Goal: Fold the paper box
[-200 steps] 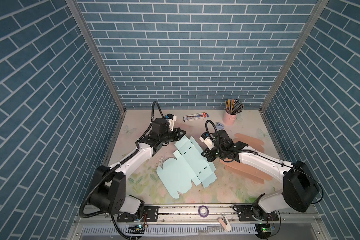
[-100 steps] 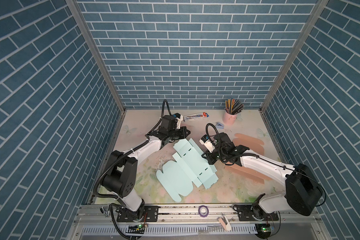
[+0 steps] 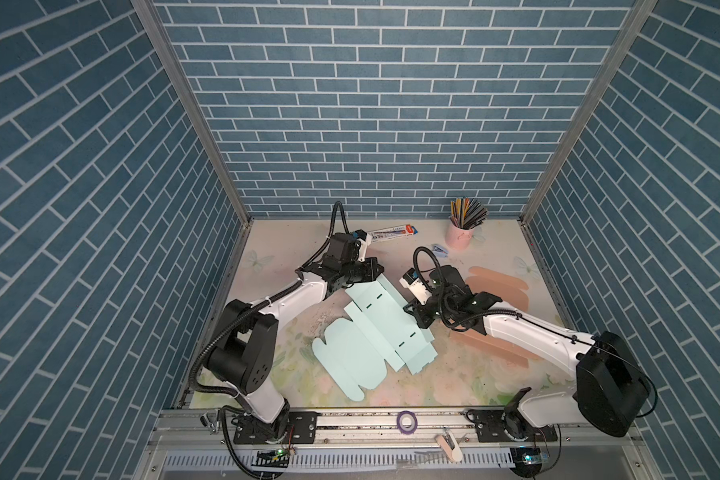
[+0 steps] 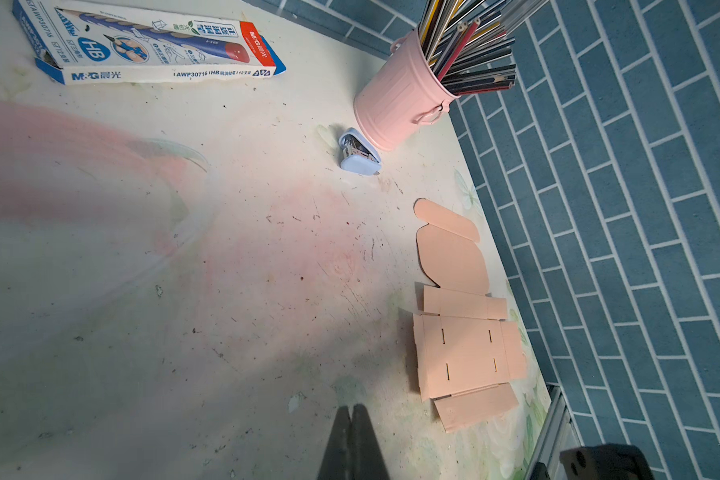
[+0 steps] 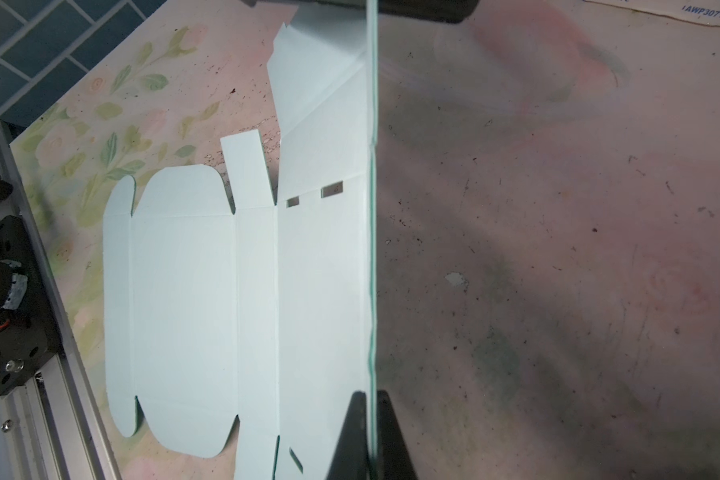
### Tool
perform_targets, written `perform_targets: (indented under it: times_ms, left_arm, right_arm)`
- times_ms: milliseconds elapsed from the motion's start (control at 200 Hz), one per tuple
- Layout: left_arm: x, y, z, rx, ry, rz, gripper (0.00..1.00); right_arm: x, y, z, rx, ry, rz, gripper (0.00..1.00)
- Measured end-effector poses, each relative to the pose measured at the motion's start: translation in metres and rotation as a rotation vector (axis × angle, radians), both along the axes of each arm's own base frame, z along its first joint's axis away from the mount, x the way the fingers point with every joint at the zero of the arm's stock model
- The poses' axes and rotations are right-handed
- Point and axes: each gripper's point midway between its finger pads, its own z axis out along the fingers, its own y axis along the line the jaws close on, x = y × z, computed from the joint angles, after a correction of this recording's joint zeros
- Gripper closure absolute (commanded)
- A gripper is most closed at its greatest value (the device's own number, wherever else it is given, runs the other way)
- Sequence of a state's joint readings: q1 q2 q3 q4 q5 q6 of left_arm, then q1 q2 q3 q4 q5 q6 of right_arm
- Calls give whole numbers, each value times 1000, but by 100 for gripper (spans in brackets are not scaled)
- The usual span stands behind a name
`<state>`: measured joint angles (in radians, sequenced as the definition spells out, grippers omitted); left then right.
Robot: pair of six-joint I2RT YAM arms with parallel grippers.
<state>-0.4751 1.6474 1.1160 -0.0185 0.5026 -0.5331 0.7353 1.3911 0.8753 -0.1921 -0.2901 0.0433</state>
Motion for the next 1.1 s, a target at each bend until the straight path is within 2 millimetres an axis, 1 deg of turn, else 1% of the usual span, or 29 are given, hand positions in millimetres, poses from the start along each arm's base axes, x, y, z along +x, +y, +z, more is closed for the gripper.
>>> perform_targets:
  times_ms: [160, 350, 595, 730, 820, 875, 970, 1010, 1095]
  left_arm:
    - [-12, 3, 6, 8, -12, -10, 98]
    - [-35, 2, 12, 10, -21, -43, 98]
    - [-54, -12, 1, 17, 5, -82, 98]
    - [-56, -15, -1, 18, 3, -79, 98]
    - [-58, -13, -2, 17, -1, -76, 98]
    - [-61, -9, -1, 15, -5, -73, 96]
    - [-64, 5, -3, 2, -6, -54, 86]
    - [-64, 15, -6, -5, 4, -35, 85]
    - [-60, 46, -18, -12, 34, 30, 84]
  right_arm:
    - [3, -2, -1, -13, -10, -16, 100]
    - [5, -4, -1, -20, -18, -25, 100]
    - [7, -5, -1, -32, -39, -23, 100]
    - [7, -8, -3, -49, -42, -24, 100]
    - [8, -9, -3, -62, -60, -21, 100]
    - [9, -9, -2, -70, -76, -19, 100]
    - [9, -9, 2, -84, -117, -11, 100]
    - [10, -9, 4, -91, -134, -7, 100]
    - [11, -11, 5, -111, -165, -4, 100]
